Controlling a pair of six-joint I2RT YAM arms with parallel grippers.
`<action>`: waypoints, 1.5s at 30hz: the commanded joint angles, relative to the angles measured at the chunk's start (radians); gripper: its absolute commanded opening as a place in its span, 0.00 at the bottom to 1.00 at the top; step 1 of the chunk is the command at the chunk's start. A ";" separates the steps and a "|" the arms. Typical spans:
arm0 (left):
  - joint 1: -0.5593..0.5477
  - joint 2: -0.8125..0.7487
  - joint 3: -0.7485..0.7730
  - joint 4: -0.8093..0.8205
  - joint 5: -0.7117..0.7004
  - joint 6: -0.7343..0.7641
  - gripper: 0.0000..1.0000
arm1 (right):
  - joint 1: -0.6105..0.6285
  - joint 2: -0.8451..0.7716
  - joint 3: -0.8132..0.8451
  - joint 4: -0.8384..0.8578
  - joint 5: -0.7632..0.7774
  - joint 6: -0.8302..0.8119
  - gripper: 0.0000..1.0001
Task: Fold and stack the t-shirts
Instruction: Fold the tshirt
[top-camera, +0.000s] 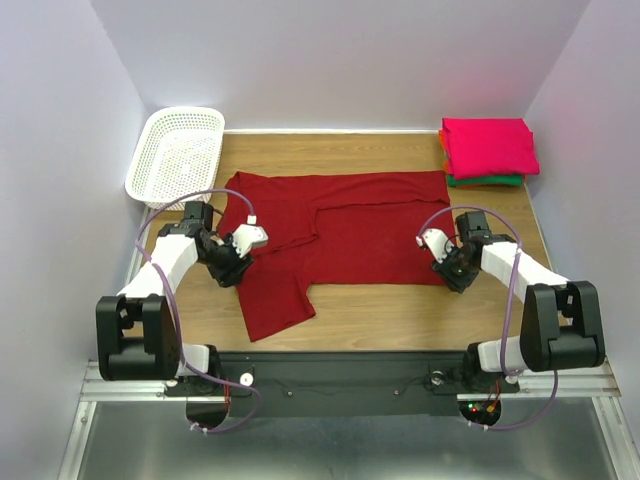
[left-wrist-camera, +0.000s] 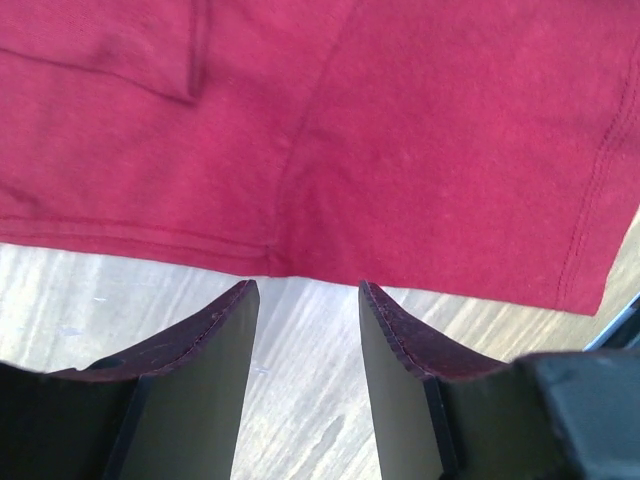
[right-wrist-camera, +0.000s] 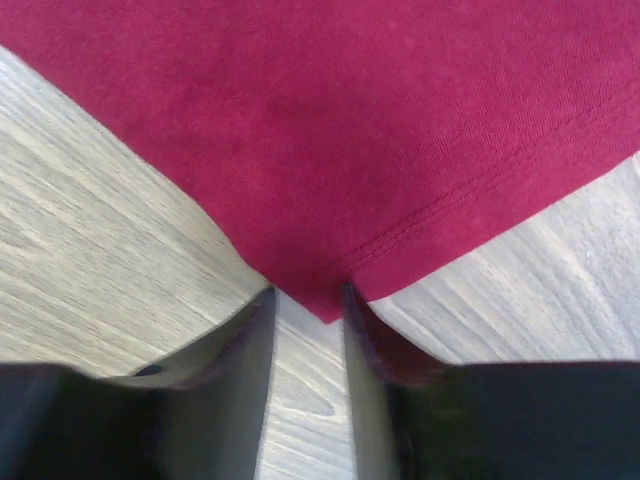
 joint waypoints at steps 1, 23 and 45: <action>-0.016 -0.060 -0.038 -0.023 0.021 0.047 0.57 | 0.012 0.024 -0.034 0.073 0.029 -0.024 0.34; -0.213 -0.061 -0.261 0.167 -0.214 -0.001 0.08 | 0.012 -0.003 0.012 0.040 0.080 -0.006 0.01; -0.029 -0.020 0.270 -0.151 -0.045 0.056 0.00 | -0.022 0.061 0.350 -0.177 0.069 -0.105 0.01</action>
